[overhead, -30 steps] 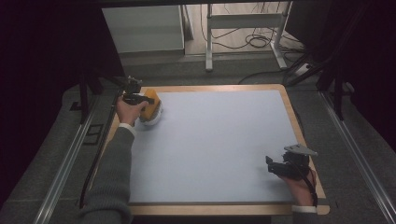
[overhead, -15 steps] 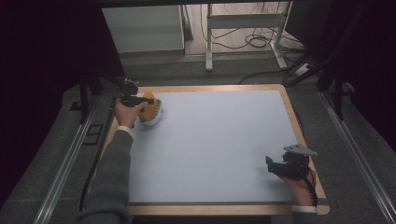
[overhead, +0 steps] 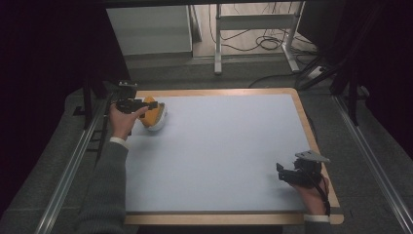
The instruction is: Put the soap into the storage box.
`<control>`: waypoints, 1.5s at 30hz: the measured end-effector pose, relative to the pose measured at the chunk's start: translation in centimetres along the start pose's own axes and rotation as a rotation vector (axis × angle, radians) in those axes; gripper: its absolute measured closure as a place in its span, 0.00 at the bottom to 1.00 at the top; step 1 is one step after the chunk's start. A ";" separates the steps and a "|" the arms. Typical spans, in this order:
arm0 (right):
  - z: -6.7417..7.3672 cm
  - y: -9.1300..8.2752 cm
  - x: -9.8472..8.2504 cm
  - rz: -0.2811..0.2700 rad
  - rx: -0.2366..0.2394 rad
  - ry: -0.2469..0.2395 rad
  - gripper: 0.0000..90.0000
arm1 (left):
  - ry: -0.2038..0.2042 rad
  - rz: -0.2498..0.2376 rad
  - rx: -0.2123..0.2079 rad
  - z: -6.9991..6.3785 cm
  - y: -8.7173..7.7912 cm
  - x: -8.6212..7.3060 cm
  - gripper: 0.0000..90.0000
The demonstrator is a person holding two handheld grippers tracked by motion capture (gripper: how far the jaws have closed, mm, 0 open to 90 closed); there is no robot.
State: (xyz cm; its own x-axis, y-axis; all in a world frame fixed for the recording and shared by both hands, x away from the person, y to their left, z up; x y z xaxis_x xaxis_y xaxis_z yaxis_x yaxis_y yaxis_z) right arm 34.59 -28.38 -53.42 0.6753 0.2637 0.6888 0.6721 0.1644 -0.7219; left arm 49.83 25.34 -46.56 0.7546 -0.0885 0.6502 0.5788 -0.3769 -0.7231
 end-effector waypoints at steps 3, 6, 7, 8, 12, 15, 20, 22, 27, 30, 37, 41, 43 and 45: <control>0.1 0.1 0.0 0.000 -0.003 -0.001 0.10 | 0.023 -0.010 -0.029 -0.9 -0.5 -0.9 0.27; 0.2 0.0 0.1 0.000 0.002 -0.006 0.10 | 0.051 -0.026 -0.057 -1.8 -1.0 -2.0 0.27; 0.2 0.0 0.1 0.000 0.002 -0.006 0.10 | 0.057 -0.029 -0.067 -2.0 -1.2 -2.4 0.27; 0.2 0.0 0.1 -0.002 0.002 -0.006 0.10 | 0.064 -0.029 -0.075 -2.3 -1.3 -2.7 0.27; 0.3 0.0 0.2 -0.005 0.006 -0.011 0.10 | 0.086 -0.033 -0.129 -3.1 -1.6 -4.4 0.26; 0.3 -0.1 0.2 -0.007 0.007 -0.010 0.10 | 0.107 -0.034 -0.147 -3.7 -1.8 -5.9 0.26; 0.3 -0.2 0.3 -0.016 0.007 -0.010 0.10 | 0.138 -0.038 -0.197 -4.9 -2.2 -9.1 0.27; 0.2 -0.3 0.3 -0.018 0.007 -0.010 0.10 | 0.148 -0.031 -0.203 -5.2 -2.2 -10.2 0.27; 0.2 -0.3 0.3 -0.018 0.009 -0.013 0.10 | 0.144 -0.026 -0.207 -5.4 -2.1 -12.2 0.27; 0.3 -0.3 0.3 -0.019 0.009 -0.014 0.10 | 0.136 -0.024 -0.179 -5.1 -2.1 -13.3 0.27; 0.4 -0.2 0.3 -0.016 0.008 -0.015 0.10 | 0.128 0.014 -0.169 -4.9 -1.7 -15.8 0.27; 0.6 -0.2 0.4 -0.018 0.012 -0.026 0.10 | 0.114 0.037 -0.160 -4.9 -1.2 -16.2 0.27; 0.7 -0.3 0.5 -0.021 0.015 -0.033 0.10 | 0.112 0.036 -0.170 -4.9 -1.2 -16.1 0.27; 0.7 -0.3 0.5 -0.024 0.016 -0.035 0.10 | 0.116 0.043 -0.157 -4.9 -1.2 -16.2 0.27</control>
State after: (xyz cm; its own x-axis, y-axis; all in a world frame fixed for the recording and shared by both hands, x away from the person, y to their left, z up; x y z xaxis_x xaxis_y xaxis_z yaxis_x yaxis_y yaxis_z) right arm 34.51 -27.62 -52.88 0.6475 0.2926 0.7036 0.6830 0.1867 -0.7062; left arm 35.38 22.66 -55.12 0.7316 -0.2103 0.6485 0.4845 -0.5090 -0.7115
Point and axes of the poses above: each handheld gripper's, and its own axes: y roughly forward along the jaws, x roughly out of its top, z roughly to its left, the point moved 5 cm from there along y, roughly forward along the jaws, and after that the axes turned 7 degrees about z, right-handed, at the moved point
